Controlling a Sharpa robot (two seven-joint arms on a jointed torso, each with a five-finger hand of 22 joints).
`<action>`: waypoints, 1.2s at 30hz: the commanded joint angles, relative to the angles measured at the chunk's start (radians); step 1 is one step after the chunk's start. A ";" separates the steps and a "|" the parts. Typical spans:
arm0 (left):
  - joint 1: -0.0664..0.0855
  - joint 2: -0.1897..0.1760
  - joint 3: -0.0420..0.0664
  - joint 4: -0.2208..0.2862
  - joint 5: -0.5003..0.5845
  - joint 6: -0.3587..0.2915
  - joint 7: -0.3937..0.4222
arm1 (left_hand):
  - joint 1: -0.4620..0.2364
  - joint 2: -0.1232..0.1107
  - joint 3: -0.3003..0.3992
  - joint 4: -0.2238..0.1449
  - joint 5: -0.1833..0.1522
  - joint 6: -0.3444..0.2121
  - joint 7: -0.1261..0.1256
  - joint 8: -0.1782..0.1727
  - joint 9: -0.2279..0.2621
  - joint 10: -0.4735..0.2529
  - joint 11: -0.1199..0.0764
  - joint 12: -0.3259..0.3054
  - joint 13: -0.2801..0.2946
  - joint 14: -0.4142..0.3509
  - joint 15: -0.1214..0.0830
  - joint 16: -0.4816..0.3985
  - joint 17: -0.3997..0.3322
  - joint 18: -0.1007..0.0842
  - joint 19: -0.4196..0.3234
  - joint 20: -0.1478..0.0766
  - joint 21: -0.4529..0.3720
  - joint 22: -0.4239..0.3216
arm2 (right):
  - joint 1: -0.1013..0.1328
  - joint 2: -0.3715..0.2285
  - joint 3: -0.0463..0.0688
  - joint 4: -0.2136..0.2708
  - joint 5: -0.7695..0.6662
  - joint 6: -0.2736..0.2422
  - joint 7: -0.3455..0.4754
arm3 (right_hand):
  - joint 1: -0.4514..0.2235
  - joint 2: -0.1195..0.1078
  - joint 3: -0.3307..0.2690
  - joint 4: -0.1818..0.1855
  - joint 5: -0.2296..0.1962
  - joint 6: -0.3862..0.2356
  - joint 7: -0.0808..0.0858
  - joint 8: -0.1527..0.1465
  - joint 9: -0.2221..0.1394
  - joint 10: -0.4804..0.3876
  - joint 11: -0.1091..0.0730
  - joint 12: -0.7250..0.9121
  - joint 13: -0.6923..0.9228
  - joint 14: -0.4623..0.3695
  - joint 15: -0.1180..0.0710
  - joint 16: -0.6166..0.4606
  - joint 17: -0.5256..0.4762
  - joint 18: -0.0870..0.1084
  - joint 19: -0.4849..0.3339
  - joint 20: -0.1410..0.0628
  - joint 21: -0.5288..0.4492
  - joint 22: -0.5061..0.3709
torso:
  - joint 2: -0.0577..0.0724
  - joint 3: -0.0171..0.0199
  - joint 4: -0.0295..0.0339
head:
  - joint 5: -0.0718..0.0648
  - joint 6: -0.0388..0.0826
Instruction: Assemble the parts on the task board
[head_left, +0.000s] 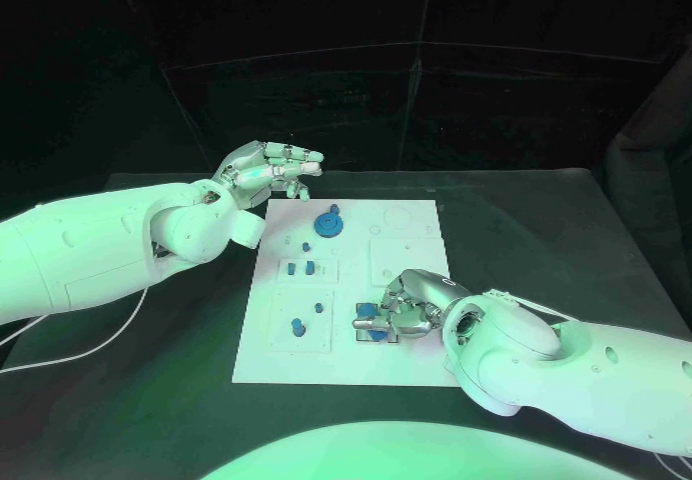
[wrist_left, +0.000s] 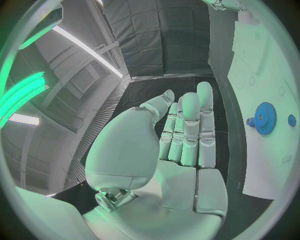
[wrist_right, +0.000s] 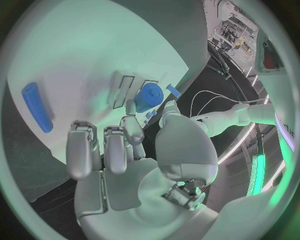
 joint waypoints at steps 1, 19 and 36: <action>0.002 0.000 0.001 0.001 0.003 0.013 0.005 | 0.001 0.007 -0.005 -0.002 0.003 -0.001 0.001 0.001 0.000 -0.009 0.000 0.006 -0.001 -0.009 0.001 -0.003 -0.001 0.006 0.001 0.002 -0.007 -0.001 | 0.001 -0.006 0.000 0.015 -0.015 0.019 0.013 | 0.002 0.018 0.012 0.000 0.006 -0.001 -0.002 -0.002 0.003 0.001 -0.002 0.002 0.004 0.068 -0.004 0.001 0.069 -0.009 0.006 -0.004 -0.001 0.004 | 0.001 0.0007 -0.0002 | 0.001 0.001; 0.001 0.000 0.001 -0.001 0.003 0.013 0.005 | -0.001 0.008 -0.008 -0.001 0.003 -0.002 0.001 0.001 0.000 -0.011 0.001 0.008 -0.001 -0.009 0.001 -0.003 -0.002 0.006 0.001 0.002 -0.008 -0.002 | 0.001 -0.032 0.000 0.048 -0.002 0.035 0.041 | 0.050 0.080 0.016 -0.007 0.115 0.013 -0.007 -0.005 0.022 0.015 -0.006 0.014 0.025 0.069 -0.007 0.002 0.076 -0.010 0.009 -0.007 0.002 0.012 | 0.000 -0.0008 0.0003 | 0.000 -0.002; 0.001 -0.001 0.001 -0.001 0.003 0.014 0.003 | -0.001 0.008 -0.008 -0.001 0.003 -0.002 0.001 0.001 0.000 -0.011 0.001 0.008 -0.001 -0.009 0.001 -0.003 -0.002 0.006 0.001 0.002 -0.008 -0.002 | 0.001 -0.020 0.000 0.010 -0.024 0.067 0.019 | 0.301 0.120 0.057 -0.120 0.122 0.026 -0.012 -0.013 0.038 0.020 -0.012 0.012 0.034 0.070 -0.012 0.003 0.080 -0.010 0.010 -0.011 0.002 0.014 | 0.000 -0.0011 0.0011 | 0.001 -0.001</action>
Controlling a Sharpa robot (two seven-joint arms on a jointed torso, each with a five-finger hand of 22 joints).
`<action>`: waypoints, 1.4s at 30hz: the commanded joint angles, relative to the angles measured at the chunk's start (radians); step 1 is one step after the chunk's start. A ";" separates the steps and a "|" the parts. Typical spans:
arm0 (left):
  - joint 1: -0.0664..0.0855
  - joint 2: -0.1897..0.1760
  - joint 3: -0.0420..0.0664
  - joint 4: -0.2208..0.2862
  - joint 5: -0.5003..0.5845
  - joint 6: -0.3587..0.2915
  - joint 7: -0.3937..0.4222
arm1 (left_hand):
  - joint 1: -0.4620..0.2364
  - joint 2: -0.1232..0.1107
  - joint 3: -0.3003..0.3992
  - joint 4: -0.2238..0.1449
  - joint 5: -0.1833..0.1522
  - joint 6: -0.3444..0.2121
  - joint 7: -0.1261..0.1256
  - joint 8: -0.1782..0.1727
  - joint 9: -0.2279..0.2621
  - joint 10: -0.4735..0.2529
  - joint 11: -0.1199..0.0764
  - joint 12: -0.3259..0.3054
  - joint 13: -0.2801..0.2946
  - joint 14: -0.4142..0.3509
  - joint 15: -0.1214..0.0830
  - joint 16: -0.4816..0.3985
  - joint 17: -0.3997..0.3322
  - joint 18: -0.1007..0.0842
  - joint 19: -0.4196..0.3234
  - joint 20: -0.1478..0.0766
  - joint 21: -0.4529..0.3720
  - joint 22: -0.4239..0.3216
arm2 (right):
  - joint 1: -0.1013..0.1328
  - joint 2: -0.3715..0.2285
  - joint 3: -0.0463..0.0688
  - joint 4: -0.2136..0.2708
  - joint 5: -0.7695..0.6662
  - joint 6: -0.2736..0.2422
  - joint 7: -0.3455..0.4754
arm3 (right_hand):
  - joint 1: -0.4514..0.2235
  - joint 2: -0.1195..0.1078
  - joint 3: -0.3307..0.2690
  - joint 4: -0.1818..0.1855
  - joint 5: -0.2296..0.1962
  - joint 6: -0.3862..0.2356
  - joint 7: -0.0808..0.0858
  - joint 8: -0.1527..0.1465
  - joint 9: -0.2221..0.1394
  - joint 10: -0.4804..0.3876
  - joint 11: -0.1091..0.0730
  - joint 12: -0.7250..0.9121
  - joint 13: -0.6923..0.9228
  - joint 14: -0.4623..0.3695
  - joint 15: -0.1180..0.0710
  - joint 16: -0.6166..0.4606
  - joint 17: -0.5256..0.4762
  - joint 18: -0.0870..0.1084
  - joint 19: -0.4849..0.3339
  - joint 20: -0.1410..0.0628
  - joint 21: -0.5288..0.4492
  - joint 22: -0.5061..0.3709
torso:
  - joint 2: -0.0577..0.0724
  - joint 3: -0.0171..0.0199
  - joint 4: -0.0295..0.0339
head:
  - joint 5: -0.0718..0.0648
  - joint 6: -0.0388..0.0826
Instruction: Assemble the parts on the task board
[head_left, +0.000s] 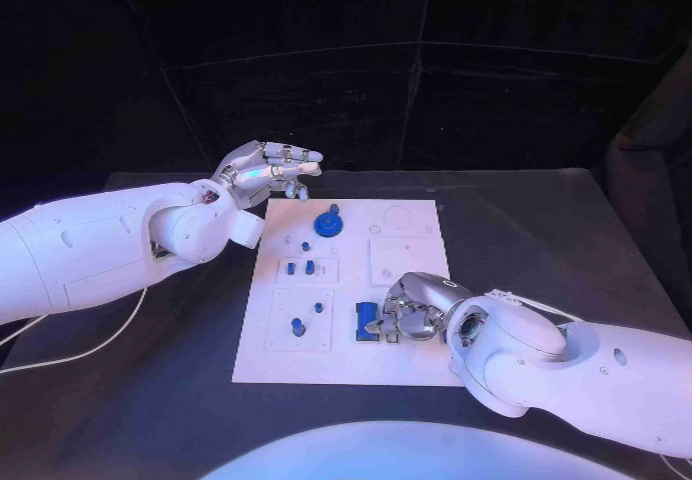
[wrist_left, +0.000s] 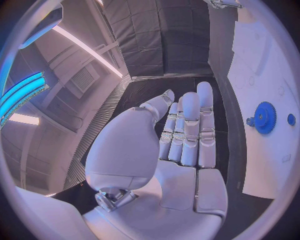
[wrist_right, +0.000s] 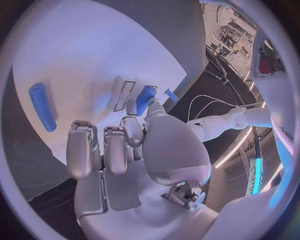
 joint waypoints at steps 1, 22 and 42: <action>0.001 -0.001 0.001 0.001 0.003 0.012 0.004 | -0.001 0.008 -0.005 0.002 0.003 -0.002 0.001 0.001 0.000 -0.007 -0.003 0.003 -0.002 -0.009 0.001 -0.003 -0.001 0.006 0.001 0.002 -0.002 -0.001 | 0.001 -0.001 0.000 0.000 -0.014 0.021 -0.006 | 0.010 0.001 -0.001 -0.005 -0.008 0.008 0.000 -0.004 0.001 0.009 -0.001 0.004 0.000 0.070 -0.005 0.003 0.081 -0.010 0.013 -0.007 0.002 0.005 | 0.000 0.0006 -0.0006 | 0.003 -0.001; 0.001 -0.003 -0.008 -0.004 0.003 0.012 0.006 | -0.001 0.008 -0.005 0.002 0.003 -0.002 0.001 0.001 0.000 -0.007 -0.003 0.003 -0.002 -0.009 0.001 -0.003 -0.001 0.006 0.001 0.002 -0.002 -0.001 | 0.038 -0.220 0.001 0.073 0.165 -0.071 0.219 | 0.030 -0.004 -0.072 0.012 0.050 -0.081 0.051 -0.129 -0.058 -0.020 0.042 -0.034 -0.022 0.069 0.030 0.001 0.082 -0.008 0.006 0.022 -0.005 -0.003 | -0.002 0.0017 -0.0046 | -0.018 0.012; 0.000 0.003 -0.016 -0.004 0.003 0.012 0.011 | -0.001 0.008 -0.005 0.002 0.003 -0.002 0.001 0.001 0.000 -0.007 -0.003 0.003 -0.002 -0.009 0.001 -0.003 -0.001 0.006 0.001 0.002 -0.002 -0.001 | 0.058 -0.309 0.000 0.045 0.058 0.116 0.090 | 0.011 0.005 -0.123 0.035 0.037 0.016 0.032 -0.138 -0.085 -0.016 0.029 -0.042 -0.027 0.067 0.022 -0.007 0.071 -0.007 0.004 0.019 -0.007 -0.007 | -0.003 0.0056 -0.0143 | -0.045 0.013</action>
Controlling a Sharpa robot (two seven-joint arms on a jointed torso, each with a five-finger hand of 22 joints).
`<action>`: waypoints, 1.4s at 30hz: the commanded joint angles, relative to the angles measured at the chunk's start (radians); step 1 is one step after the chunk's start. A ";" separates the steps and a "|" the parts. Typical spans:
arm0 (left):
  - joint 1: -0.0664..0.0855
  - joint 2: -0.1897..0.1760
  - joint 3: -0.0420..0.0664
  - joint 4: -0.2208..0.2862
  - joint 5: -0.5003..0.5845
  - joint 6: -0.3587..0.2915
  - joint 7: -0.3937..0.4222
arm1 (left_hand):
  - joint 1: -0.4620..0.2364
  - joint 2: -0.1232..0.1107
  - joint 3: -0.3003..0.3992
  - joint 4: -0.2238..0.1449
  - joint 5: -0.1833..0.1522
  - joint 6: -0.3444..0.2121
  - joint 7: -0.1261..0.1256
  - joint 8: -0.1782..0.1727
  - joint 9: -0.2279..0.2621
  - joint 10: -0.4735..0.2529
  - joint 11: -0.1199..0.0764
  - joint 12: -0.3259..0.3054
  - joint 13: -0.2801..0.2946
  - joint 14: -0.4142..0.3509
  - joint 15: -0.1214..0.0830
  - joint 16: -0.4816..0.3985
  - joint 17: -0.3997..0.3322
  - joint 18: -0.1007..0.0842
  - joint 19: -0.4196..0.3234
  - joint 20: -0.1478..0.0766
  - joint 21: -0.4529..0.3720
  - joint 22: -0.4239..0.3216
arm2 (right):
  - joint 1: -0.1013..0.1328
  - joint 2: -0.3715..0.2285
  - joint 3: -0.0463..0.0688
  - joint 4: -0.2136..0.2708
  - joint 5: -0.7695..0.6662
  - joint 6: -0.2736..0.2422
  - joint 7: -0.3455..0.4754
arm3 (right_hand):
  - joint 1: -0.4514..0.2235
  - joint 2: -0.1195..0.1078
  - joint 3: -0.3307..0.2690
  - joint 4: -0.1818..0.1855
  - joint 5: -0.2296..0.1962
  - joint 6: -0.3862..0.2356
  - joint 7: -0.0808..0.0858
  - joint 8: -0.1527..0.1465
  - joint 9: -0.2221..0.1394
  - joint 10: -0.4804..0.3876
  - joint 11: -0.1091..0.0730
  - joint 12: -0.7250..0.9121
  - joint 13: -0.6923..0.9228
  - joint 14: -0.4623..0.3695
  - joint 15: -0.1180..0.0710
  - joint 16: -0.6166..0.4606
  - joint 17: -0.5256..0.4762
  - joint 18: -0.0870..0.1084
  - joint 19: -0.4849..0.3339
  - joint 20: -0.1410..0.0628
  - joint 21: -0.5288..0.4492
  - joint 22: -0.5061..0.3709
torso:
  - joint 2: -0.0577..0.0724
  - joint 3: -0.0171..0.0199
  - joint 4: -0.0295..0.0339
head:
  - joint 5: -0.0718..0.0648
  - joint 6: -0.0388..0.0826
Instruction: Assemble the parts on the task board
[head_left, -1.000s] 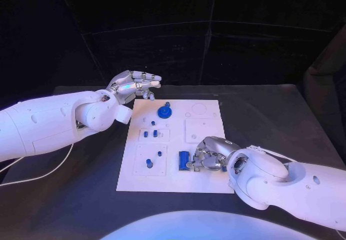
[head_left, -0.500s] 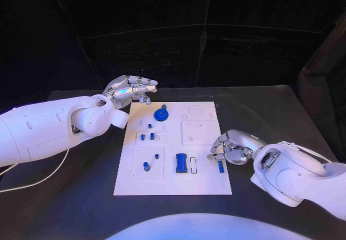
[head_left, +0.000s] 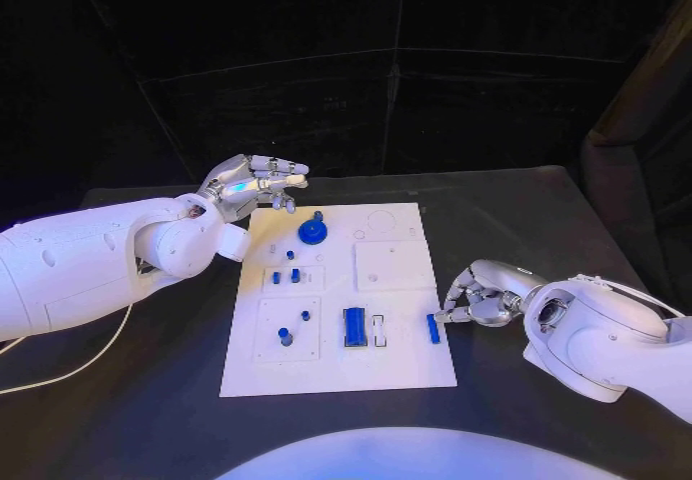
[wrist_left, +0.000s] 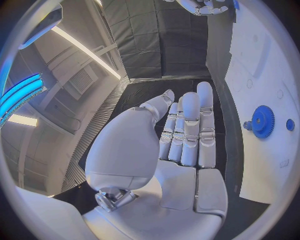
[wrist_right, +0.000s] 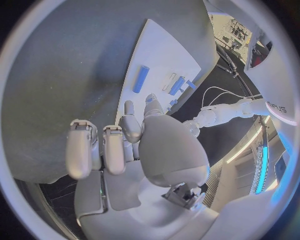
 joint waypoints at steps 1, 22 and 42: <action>0.001 -0.001 0.001 0.001 0.003 0.010 0.011 | -0.001 0.009 -0.006 0.002 0.003 -0.002 0.001 0.001 0.000 -0.008 -0.003 0.004 -0.002 -0.009 0.001 -0.003 -0.002 0.006 0.001 0.002 -0.002 -0.002 | 0.000 0.014 0.000 -0.009 -0.032 0.070 -0.037 | -0.010 0.003 -0.005 0.001 -0.007 0.008 0.000 0.004 0.003 0.000 -0.006 -0.001 0.002 0.067 -0.001 -0.006 0.072 -0.007 0.000 0.001 -0.004 0.000 | 0.000 -0.0010 0.0004 | -0.001 -0.002; -0.001 -0.008 0.000 0.003 0.003 0.013 0.010 | -0.001 0.010 -0.008 0.002 0.003 -0.002 0.001 0.001 0.000 -0.009 -0.003 0.005 -0.002 -0.010 0.001 -0.003 -0.002 0.006 0.002 0.002 -0.004 -0.003 | -0.016 0.090 -0.001 -0.040 -0.137 0.124 -0.081 | 0.021 0.000 -0.010 -0.015 0.009 0.020 -0.006 0.010 0.012 0.001 -0.011 -0.001 0.003 0.067 -0.006 -0.007 0.072 -0.007 0.001 -0.005 -0.004 0.001 | 0.000 -0.0026 0.0021 | -0.006 -0.003; -0.002 -0.015 0.000 0.006 0.003 0.018 0.008 | 0.000 0.012 -0.008 0.002 0.003 -0.002 0.001 0.001 0.000 -0.009 -0.003 0.006 -0.002 -0.010 0.001 -0.003 -0.003 0.006 0.002 0.002 -0.004 -0.003 | -0.041 0.150 -0.001 -0.053 -0.366 0.267 -0.127 | 0.132 -0.001 0.000 -0.101 -0.067 0.021 -0.004 0.003 0.024 -0.010 -0.012 -0.021 -0.008 0.067 -0.007 -0.010 0.073 -0.008 0.000 -0.006 -0.006 0.003 | 0.000 -0.0037 0.0026 | -0.002 -0.008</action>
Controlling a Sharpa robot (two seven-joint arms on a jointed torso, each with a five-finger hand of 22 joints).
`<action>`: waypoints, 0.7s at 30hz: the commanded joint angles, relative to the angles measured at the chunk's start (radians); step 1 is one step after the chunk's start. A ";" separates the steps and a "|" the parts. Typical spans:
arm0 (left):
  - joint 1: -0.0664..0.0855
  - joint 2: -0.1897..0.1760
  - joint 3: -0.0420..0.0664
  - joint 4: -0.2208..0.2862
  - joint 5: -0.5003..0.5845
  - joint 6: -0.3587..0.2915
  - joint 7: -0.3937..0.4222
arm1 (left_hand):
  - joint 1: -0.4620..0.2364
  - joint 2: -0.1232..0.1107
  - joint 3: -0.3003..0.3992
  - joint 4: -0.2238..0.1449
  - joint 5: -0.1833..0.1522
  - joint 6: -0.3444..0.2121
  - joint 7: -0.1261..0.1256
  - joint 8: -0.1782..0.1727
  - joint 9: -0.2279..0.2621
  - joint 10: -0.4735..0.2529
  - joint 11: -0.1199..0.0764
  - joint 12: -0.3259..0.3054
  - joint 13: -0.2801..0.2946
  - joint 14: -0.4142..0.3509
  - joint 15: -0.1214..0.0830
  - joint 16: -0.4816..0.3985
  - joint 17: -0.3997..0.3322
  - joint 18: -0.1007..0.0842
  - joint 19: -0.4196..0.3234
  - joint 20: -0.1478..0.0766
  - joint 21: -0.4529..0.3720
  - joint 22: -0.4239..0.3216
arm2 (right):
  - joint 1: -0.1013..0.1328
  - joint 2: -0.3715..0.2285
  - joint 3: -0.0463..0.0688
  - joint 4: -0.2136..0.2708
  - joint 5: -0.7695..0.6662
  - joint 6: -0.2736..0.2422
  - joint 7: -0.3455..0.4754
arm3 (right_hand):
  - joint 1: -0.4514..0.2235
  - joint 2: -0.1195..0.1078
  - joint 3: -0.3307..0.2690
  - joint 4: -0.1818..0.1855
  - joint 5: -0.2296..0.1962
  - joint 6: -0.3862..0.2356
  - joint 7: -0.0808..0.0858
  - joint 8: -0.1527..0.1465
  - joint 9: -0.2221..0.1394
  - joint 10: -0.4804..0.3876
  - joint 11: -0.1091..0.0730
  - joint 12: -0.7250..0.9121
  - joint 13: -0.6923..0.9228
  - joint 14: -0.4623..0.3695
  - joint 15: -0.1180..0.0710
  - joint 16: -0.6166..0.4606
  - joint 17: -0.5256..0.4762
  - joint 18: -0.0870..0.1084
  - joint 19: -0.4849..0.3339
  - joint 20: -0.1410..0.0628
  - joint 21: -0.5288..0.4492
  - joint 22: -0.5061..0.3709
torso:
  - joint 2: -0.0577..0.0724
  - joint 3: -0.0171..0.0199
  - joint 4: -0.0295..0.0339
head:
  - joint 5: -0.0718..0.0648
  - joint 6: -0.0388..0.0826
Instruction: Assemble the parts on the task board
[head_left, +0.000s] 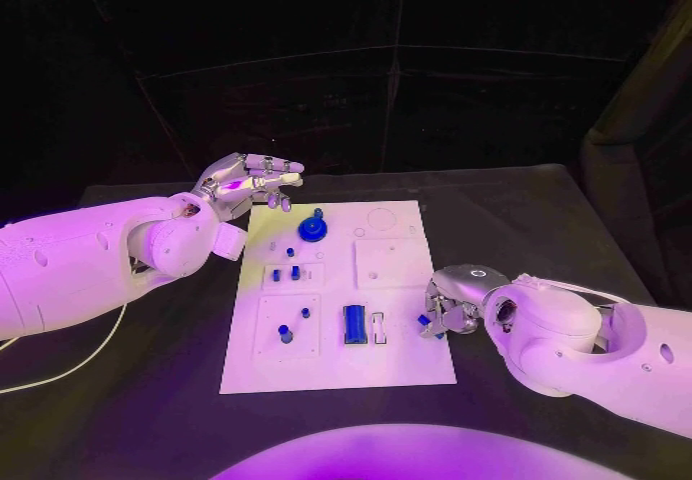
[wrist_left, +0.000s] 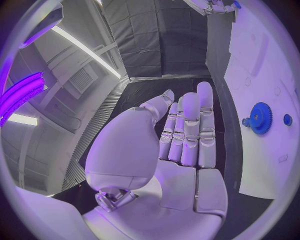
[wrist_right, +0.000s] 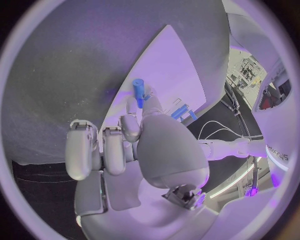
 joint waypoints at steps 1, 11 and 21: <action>0.001 -0.001 0.001 0.003 0.003 0.013 0.008 | 0.000 0.012 -0.006 0.000 0.003 -0.002 0.001 0.001 0.000 -0.005 0.001 0.006 -0.001 -0.006 -0.002 -0.003 -0.001 0.006 0.002 0.002 -0.004 -0.002 | -0.011 0.004 -0.009 -0.009 -0.062 0.073 -0.027 | 0.019 0.010 0.004 -0.011 -0.002 -0.003 -0.004 -0.009 -0.063 -0.006 -0.001 -0.005 0.000 0.067 -0.007 -0.006 0.073 -0.008 0.001 -0.006 -0.006 0.002 | 0.000 0.0001 0.0000 | 0.001 0.000; 0.001 -0.003 0.001 0.003 0.003 0.013 0.008 | 0.000 0.012 -0.006 -0.001 0.003 -0.002 0.001 0.001 0.000 -0.006 0.001 0.006 -0.001 -0.007 -0.002 -0.003 -0.002 0.006 0.002 0.002 -0.005 -0.002 | -0.012 -0.006 -0.008 0.007 0.016 -0.028 -0.026 | 0.080 0.081 0.103 -0.035 0.159 -0.002 -0.009 -0.040 -0.076 -0.009 -0.009 -0.009 0.003 0.069 -0.014 -0.003 0.082 -0.009 0.005 -0.014 -0.002 0.010 | 0.000 0.0006 0.0006 | 0.001 -0.002; 0.001 -0.001 0.001 0.001 0.003 0.013 0.007 | 0.000 0.012 -0.006 -0.001 0.003 -0.002 0.001 0.001 0.000 -0.006 0.001 0.006 -0.001 -0.007 -0.002 -0.003 -0.002 0.006 0.002 0.002 -0.005 -0.002 | -0.012 -0.040 -0.008 0.041 0.284 -0.205 0.025 | 0.050 0.049 0.198 -0.015 0.216 0.003 -0.005 -0.073 -0.089 -0.006 -0.004 -0.009 0.006 0.069 -0.011 -0.002 0.084 -0.009 0.005 -0.012 -0.003 0.010 | 0.000 -0.0008 0.0018 | 0.006 -0.001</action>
